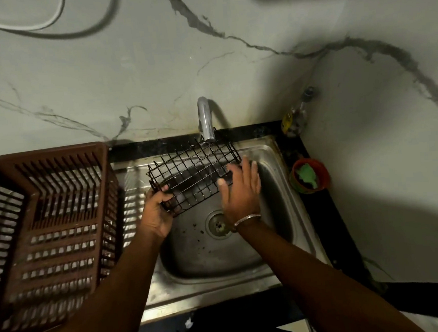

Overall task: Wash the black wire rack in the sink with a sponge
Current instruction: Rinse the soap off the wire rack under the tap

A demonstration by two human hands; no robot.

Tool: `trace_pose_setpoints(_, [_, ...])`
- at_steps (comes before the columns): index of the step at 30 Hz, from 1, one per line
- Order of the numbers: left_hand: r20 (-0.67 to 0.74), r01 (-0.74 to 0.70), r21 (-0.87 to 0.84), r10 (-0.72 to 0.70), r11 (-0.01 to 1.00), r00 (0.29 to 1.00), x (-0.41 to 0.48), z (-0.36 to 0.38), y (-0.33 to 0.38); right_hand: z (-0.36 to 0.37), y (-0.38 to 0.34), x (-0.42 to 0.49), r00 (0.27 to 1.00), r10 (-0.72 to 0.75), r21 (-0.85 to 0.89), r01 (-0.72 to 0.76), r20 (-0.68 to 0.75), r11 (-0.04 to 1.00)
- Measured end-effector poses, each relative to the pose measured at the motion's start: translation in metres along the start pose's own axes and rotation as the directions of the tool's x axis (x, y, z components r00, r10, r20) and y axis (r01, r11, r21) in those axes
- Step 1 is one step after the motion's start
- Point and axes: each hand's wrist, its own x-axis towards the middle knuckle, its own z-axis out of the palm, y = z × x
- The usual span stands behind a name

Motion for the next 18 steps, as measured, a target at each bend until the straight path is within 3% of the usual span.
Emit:
trace_pose_setpoints(4, [0.020,0.010,-0.017,-0.010,1.000,1.000,-0.013,0.004,-0.023,-0.006,-0.028,0.027,0.928,0.373,0.365,-0.344,-0.007,0.865])
trace_pose_setpoints(7, [-0.004,0.046,-0.016,-0.046,0.999,0.999,-0.016,0.005,-0.034,-0.008,-0.029,0.040,0.859,0.504,0.398,-0.494,0.087,0.773])
trace_pose_setpoints(14, [0.066,0.122,0.142,-0.133,0.982,0.989,-0.018,0.001,-0.046,-0.017,-0.015,0.063,0.909,0.390,0.239,-0.415,0.146,0.878])
trace_pose_setpoints(18, [0.076,0.086,0.255,-0.108,0.963,0.991,-0.021,0.007,-0.030,-0.028,-0.014,0.086,0.923,0.349,0.199,-0.377,0.164,0.904])
